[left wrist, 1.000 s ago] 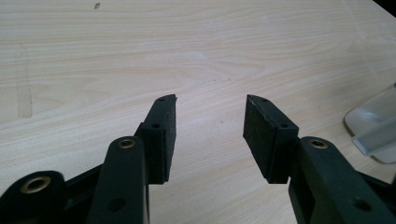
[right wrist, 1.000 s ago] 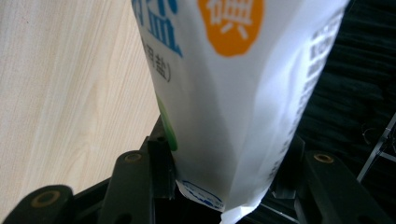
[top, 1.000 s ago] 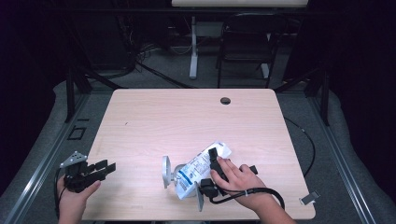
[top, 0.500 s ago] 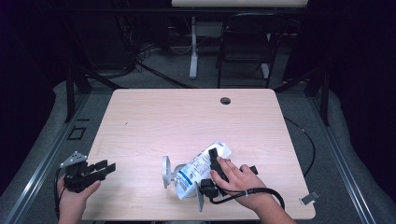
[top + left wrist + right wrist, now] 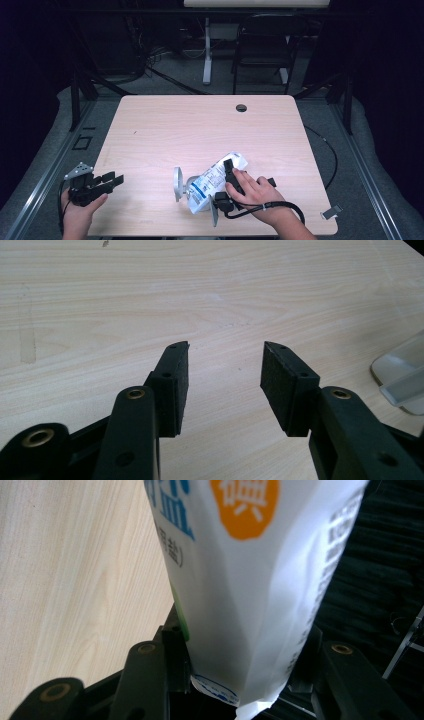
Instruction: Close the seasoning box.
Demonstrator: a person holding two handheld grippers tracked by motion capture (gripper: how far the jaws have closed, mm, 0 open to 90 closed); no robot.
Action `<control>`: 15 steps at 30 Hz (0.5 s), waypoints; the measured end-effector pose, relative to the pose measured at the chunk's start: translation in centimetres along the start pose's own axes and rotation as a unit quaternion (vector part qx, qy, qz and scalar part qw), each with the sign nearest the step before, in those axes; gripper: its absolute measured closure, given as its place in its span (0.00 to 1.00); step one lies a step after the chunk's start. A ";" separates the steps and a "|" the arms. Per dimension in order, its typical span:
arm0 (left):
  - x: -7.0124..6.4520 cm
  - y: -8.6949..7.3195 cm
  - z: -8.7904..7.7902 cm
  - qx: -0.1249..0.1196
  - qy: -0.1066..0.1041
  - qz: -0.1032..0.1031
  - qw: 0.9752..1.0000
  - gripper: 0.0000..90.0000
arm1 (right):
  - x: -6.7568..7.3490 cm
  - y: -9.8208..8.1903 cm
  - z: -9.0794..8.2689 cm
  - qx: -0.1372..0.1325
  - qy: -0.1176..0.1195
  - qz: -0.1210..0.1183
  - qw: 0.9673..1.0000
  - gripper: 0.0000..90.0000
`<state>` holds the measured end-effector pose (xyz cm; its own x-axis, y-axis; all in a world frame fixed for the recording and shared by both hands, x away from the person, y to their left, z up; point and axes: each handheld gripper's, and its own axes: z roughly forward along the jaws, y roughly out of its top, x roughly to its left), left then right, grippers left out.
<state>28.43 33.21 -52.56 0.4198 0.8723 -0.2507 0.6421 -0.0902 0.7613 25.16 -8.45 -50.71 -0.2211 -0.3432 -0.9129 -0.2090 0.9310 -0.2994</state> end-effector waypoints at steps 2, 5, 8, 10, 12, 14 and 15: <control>0.0 0.0 0.0 0.000 0.000 0.000 1.000 0.61 | 0.0 0.0 0.0 0.000 0.000 0.000 1.000 0.62; 0.0 0.0 0.0 0.000 0.000 0.000 1.000 0.61 | 0.0 0.0 0.0 0.000 -0.001 0.000 1.000 0.62; 0.0 0.0 0.0 0.000 0.000 0.000 1.000 0.61 | 0.0 0.0 0.0 0.000 -0.001 -0.001 1.000 0.63; 0.0 0.0 0.0 0.000 0.000 -0.001 1.000 0.61 | 0.0 0.0 0.0 0.000 -0.002 -0.001 1.000 0.63; 0.0 0.0 0.0 0.000 0.000 -0.001 1.000 0.61 | 0.0 0.0 0.0 0.000 -0.002 -0.001 1.000 0.63; 0.1 0.0 0.0 0.000 0.000 0.000 1.000 0.61 | 0.0 0.0 0.0 0.000 -0.001 0.000 1.000 0.63; 0.1 0.0 0.0 0.000 0.000 0.000 1.000 0.61 | 0.0 0.0 0.0 0.000 -0.001 0.000 1.000 0.63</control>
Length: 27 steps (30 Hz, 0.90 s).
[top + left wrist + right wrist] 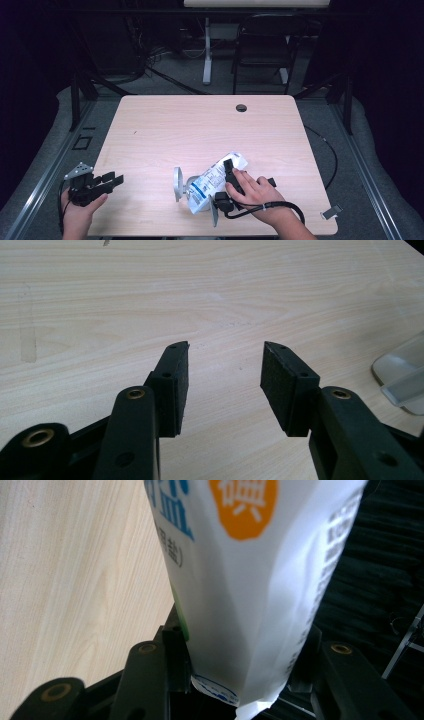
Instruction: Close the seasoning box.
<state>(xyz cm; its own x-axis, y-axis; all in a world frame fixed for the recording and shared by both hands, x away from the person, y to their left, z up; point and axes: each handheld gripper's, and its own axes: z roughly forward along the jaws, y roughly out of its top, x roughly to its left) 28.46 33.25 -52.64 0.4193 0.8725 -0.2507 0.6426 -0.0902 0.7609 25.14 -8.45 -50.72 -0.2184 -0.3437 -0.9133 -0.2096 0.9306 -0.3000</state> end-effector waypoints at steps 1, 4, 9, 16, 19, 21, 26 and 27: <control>0.0 0.0 0.0 0.000 0.000 0.000 1.000 0.61 | 0.0 0.0 0.0 0.000 0.000 0.000 1.000 0.63; 0.1 0.0 0.0 -0.001 0.000 -0.001 1.000 0.61 | 0.0 0.0 0.0 -0.001 -0.001 -0.001 1.000 0.63; 0.1 0.0 0.0 0.000 0.000 -0.001 1.000 0.61 | 0.0 0.0 0.0 -0.001 0.000 -0.003 1.000 0.63; 0.1 0.0 0.0 0.002 0.001 -0.001 1.000 0.61 | 0.0 0.0 -0.1 -0.003 -0.002 -0.005 1.000 0.63; 0.1 0.0 0.0 0.004 0.001 -0.001 1.000 0.61 | 0.0 0.0 -0.1 -0.003 -0.002 -0.004 1.000 0.63; 0.1 0.0 0.0 0.004 0.001 -0.001 1.000 0.61 | -0.1 0.0 -0.1 -0.003 -0.002 -0.006 1.000 0.63; 0.1 0.0 0.0 0.004 0.001 -0.003 1.000 0.61 | -0.1 0.0 -0.1 -0.004 -0.003 -0.009 1.000 0.63; 0.1 0.0 0.0 0.004 0.001 -0.003 1.000 0.61 | -0.1 0.0 -0.1 -0.004 -0.003 -0.009 1.000 0.63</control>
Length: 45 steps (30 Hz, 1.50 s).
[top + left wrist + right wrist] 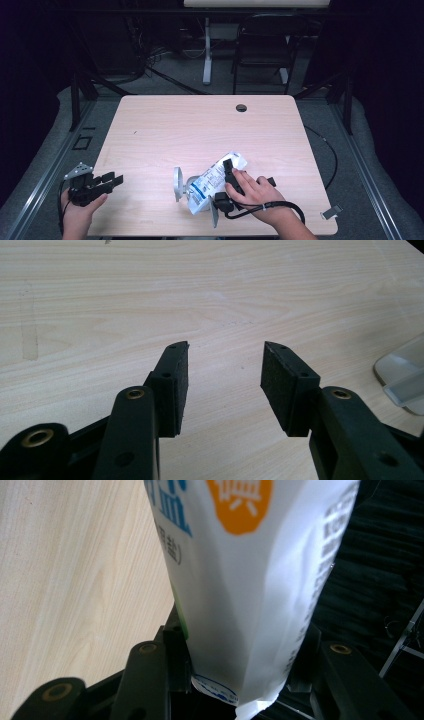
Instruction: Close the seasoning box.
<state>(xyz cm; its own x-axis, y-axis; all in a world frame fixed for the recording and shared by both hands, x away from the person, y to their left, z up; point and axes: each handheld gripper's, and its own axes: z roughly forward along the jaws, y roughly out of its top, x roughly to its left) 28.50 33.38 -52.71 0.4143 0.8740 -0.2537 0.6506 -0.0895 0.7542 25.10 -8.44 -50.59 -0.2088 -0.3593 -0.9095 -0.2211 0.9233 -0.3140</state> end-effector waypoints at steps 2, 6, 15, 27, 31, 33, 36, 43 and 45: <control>0.0 0.0 0.0 -0.003 0.000 -0.001 1.000 0.61 | 0.0 0.0 0.0 0.001 -0.001 -0.001 1.000 0.63; 0.0 0.0 0.0 -0.003 0.000 -0.001 1.000 0.61 | 0.0 0.0 0.0 0.002 -0.002 -0.005 1.000 0.63; 0.0 0.0 0.0 -0.003 0.000 -0.001 1.000 0.61 | -0.1 0.1 0.0 0.004 -0.001 -0.007 1.000 0.64; 0.2 -0.1 0.1 -0.002 0.001 0.000 1.000 0.61 | -0.2 0.1 0.0 0.004 -0.002 -0.010 1.000 0.65; 0.2 -0.1 0.1 -0.002 0.001 -0.001 1.000 0.61 | -0.2 0.1 0.0 0.004 -0.002 -0.008 1.000 0.66; 0.2 -0.1 0.0 -0.003 0.001 -0.001 1.000 0.61 | -0.2 0.1 0.0 0.003 -0.002 -0.009 1.000 0.66; 0.2 -0.1 0.0 -0.003 0.001 -0.001 1.000 0.61 | -0.3 0.1 0.0 0.003 -0.002 -0.010 1.000 0.67; 0.2 -0.1 0.1 -0.002 0.002 -0.001 1.000 0.61 | -0.3 0.1 0.0 0.001 0.000 -0.010 1.000 0.68; 0.2 -0.1 0.1 -0.002 0.002 -0.001 1.000 0.61 | -0.3 0.0 -0.1 0.001 -0.001 -0.009 1.000 0.68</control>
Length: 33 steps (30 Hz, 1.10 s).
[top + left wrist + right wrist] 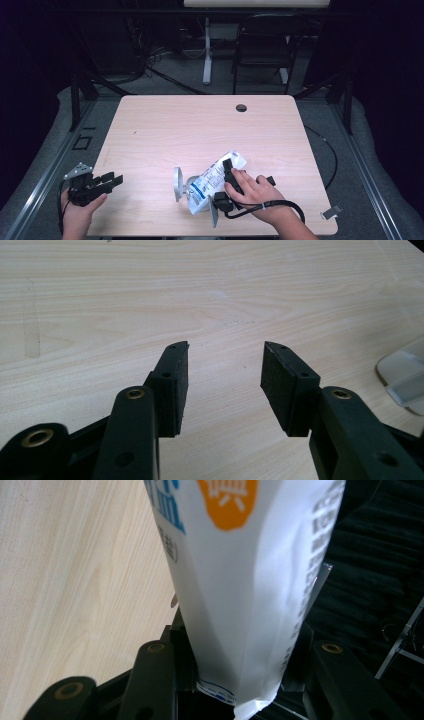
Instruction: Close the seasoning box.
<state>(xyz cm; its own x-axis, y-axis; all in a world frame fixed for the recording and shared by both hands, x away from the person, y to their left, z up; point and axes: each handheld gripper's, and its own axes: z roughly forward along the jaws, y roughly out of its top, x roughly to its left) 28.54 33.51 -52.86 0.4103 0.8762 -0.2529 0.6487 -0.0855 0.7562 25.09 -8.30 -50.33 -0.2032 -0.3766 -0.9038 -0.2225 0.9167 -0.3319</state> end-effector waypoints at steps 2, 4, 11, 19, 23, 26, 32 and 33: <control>0.0 0.0 0.0 0.000 0.000 0.000 1.000 0.61 | 0.0 0.0 0.0 0.000 -0.001 -0.001 1.000 0.69; 0.0 0.0 0.0 0.000 0.000 0.001 1.000 0.61 | 0.0 0.0 0.0 0.000 -0.002 -0.001 1.000 0.69; 0.1 0.0 0.0 0.003 0.000 -0.002 1.000 0.61 | 0.1 0.0 0.0 -0.001 -0.006 -0.003 1.000 0.69; 0.1 0.0 0.0 0.003 0.000 -0.003 1.000 0.61 | 0.1 0.1 -0.1 -0.003 -0.006 -0.007 1.000 0.70; 0.1 -0.1 0.1 0.004 0.000 -0.002 1.000 0.61 | 0.1 0.1 -0.1 -0.004 -0.007 -0.009 1.000 0.70; 0.1 -0.1 0.0 0.005 0.000 -0.003 1.000 0.61 | 0.1 0.1 -0.1 -0.003 -0.008 -0.011 1.000 0.71; 0.1 -0.1 0.1 0.003 0.000 -0.003 1.000 0.61 | 0.1 0.0 -0.1 -0.005 -0.010 -0.013 1.000 0.71; 0.1 -0.1 0.1 0.003 0.000 -0.004 1.000 0.61 | 0.2 0.0 -0.1 -0.005 -0.010 -0.014 1.000 0.71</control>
<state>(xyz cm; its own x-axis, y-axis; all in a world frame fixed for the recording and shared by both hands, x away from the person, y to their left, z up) 28.61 33.60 -53.05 0.4055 0.8768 -0.2584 0.6559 -0.0822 0.7504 24.93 -8.34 -50.45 -0.1783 -0.3990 -0.8994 -0.2370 0.9046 -0.3543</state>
